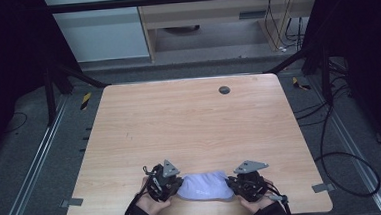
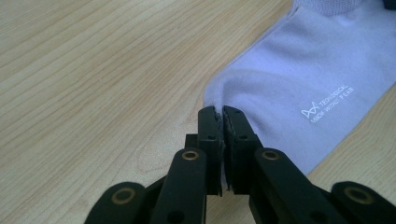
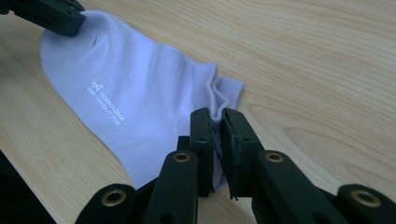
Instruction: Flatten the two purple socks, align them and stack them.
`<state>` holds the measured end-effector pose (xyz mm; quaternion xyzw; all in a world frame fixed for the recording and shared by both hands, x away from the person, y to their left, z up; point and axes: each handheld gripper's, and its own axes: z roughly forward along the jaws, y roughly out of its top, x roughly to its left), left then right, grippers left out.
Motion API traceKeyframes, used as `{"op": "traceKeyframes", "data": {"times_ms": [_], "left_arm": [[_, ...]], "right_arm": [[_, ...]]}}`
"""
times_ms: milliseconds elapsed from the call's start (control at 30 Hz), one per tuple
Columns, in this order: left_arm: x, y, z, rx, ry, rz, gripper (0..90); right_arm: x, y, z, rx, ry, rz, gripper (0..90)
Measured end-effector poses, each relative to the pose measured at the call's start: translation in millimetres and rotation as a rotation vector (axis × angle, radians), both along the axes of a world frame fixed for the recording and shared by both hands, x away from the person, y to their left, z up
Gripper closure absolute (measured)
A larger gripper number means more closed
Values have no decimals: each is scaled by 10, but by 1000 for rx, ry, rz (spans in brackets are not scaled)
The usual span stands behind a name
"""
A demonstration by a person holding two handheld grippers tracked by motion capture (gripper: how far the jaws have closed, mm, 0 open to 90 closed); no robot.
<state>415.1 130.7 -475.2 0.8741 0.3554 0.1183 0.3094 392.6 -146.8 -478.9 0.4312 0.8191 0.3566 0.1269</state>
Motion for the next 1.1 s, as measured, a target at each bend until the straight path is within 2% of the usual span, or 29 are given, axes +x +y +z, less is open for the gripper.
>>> {"op": "traceKeyframes", "data": {"times_ms": [167, 233, 300, 400, 500, 567, 633, 733, 800, 967, 1100], "left_arm": [[-2, 12, -29, 1, 7, -2, 831], [-7, 21, -28, -6, 9, -6, 754], [-25, 44, 10, -21, -8, -11, 690], [-58, 79, 109, -62, -58, -8, 641], [-83, 57, 200, -104, -106, 1, 655], [-83, 8, 201, -111, -113, -5, 706], [-73, -65, 146, -84, -98, -24, 757], [-40, -126, 15, -35, -56, -41, 806], [-26, -136, -49, -13, -35, -47, 818], [-51, -137, -101, 2, -19, -60, 832], [-61, -129, -101, -1, -19, -60, 829]], "right_arm": [[8, -6, -49, -24, 10, 0, 808], [9, -11, -49, -26, 9, -3, 788], [2, -27, -14, -9, -4, -7, 768], [-15, -54, 63, 31, -39, -10, 764], [-31, -58, 127, 77, -68, 1, 802], [-34, -33, 126, 95, -71, 27, 841], [-29, 15, 83, 100, -41, 53, 870], [-6, 63, -34, 63, 7, 75, 896], [6, 60, -80, 45, 21, 80, 898], [38, -6, -155, 1, 30, 62, 900], [35, -3, -151, 4, 32, 65, 899]]}}
